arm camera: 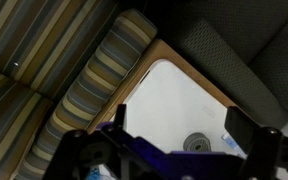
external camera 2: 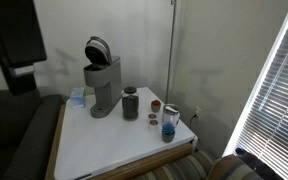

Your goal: Close the coffee maker

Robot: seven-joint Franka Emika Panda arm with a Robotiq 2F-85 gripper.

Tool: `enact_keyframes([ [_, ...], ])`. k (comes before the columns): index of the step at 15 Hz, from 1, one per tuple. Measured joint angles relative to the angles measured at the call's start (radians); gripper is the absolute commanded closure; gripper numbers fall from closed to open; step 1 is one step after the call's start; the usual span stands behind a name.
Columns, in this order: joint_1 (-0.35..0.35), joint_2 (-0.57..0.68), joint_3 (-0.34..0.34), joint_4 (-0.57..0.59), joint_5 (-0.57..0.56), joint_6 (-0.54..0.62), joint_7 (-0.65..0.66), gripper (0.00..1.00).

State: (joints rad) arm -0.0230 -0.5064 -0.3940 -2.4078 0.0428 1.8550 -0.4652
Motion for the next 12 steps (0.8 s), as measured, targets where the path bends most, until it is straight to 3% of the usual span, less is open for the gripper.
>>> enact_keyframes([
  [6, -0.004, 0.006, 0.032, 0.016, 0.0, 0.008, -0.01, 0.0],
  [12, 0.056, 0.112, 0.063, 0.156, 0.001, 0.036, -0.249, 0.0],
])
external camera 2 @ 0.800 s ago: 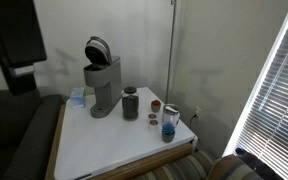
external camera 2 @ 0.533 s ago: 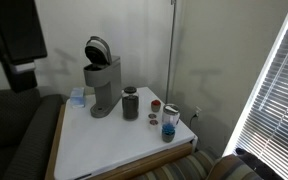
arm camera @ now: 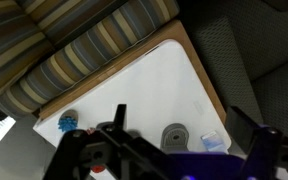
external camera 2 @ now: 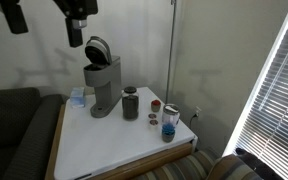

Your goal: Close the coffee maker

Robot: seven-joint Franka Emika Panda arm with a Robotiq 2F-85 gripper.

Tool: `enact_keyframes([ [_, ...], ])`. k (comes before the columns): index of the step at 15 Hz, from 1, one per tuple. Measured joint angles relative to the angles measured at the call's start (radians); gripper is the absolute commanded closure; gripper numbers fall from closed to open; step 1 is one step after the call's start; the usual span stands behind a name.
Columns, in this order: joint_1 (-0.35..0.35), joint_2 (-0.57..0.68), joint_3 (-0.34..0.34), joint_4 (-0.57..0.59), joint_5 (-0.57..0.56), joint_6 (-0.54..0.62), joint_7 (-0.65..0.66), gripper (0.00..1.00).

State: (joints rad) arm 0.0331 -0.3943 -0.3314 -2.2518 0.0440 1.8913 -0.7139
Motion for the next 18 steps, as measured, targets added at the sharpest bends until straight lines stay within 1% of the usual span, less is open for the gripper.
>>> enact_keyframes([
  [4, 0.04, 0.141, 0.05, 0.135, 0.033, 0.001, -0.171, 0.0],
  [9, 0.042, 0.35, 0.126, 0.34, 0.096, -0.014, -0.406, 0.0],
  [10, 0.04, 0.385, 0.136, 0.376, 0.099, -0.021, -0.433, 0.0],
  [12, 0.039, 0.422, 0.142, 0.413, 0.099, -0.029, -0.453, 0.0],
  [15, 0.029, 0.427, 0.149, 0.422, 0.099, -0.036, -0.457, 0.0],
  [17, 0.012, 0.428, 0.175, 0.423, 0.109, -0.011, -0.431, 0.0],
  [18, 0.009, 0.432, 0.19, 0.43, 0.142, 0.011, -0.401, 0.0],
])
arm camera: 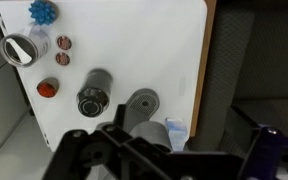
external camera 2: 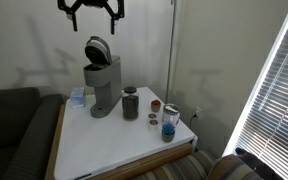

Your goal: Close the coffee maker

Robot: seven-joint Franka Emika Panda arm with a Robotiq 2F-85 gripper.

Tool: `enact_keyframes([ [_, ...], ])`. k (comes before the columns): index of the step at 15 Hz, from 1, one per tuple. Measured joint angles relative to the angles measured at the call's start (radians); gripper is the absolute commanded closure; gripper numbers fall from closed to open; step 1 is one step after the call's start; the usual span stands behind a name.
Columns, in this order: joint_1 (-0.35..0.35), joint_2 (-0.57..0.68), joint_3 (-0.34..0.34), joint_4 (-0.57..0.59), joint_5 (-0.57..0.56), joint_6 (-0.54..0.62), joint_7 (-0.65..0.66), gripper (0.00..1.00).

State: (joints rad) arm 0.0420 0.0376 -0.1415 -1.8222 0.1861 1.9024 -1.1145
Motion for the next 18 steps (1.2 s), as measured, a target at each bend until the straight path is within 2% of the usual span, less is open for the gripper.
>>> enact_keyframes([
  [3, 0.0, 0.041, 0.057, 0.067, 0.119, 0.074, 0.133, 0.0],
  [6, 0.002, 0.12, 0.122, 0.177, 0.194, 0.158, 0.197, 0.0],
  [10, 0.003, 0.21, 0.164, 0.293, 0.195, 0.177, 0.197, 0.0],
  [16, -0.01, 0.214, 0.177, 0.302, 0.189, 0.179, 0.2, 0.0],
  [18, -0.005, 0.224, 0.194, 0.33, 0.146, 0.166, 0.239, 0.0],
])
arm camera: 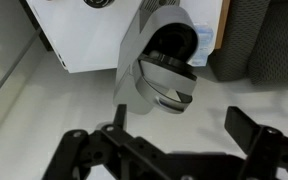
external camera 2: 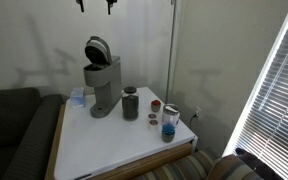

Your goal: Close the coffee maker

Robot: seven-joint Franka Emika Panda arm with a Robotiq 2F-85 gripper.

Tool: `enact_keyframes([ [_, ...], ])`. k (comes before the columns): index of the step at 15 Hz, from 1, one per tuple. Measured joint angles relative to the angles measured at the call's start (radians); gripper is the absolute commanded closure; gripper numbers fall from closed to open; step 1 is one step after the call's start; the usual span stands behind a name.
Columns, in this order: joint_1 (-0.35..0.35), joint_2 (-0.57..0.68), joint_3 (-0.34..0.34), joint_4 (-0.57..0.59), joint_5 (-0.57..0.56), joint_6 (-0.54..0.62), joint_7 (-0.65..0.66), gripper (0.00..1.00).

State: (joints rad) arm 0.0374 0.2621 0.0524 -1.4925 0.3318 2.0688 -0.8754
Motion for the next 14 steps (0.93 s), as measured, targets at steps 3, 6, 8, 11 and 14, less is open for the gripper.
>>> enact_keyframes([
  [3, 0.037, 0.058, 0.034, 0.104, -0.131, -0.062, 0.109, 0.0],
  [6, 0.081, 0.165, 0.063, 0.256, -0.227, -0.162, 0.179, 0.0],
  [8, 0.098, 0.243, 0.074, 0.355, -0.254, -0.214, 0.194, 0.0],
  [11, 0.101, 0.357, 0.08, 0.503, -0.247, -0.251, 0.245, 0.0],
  [14, 0.099, 0.452, 0.083, 0.632, -0.222, -0.263, 0.333, 0.0],
])
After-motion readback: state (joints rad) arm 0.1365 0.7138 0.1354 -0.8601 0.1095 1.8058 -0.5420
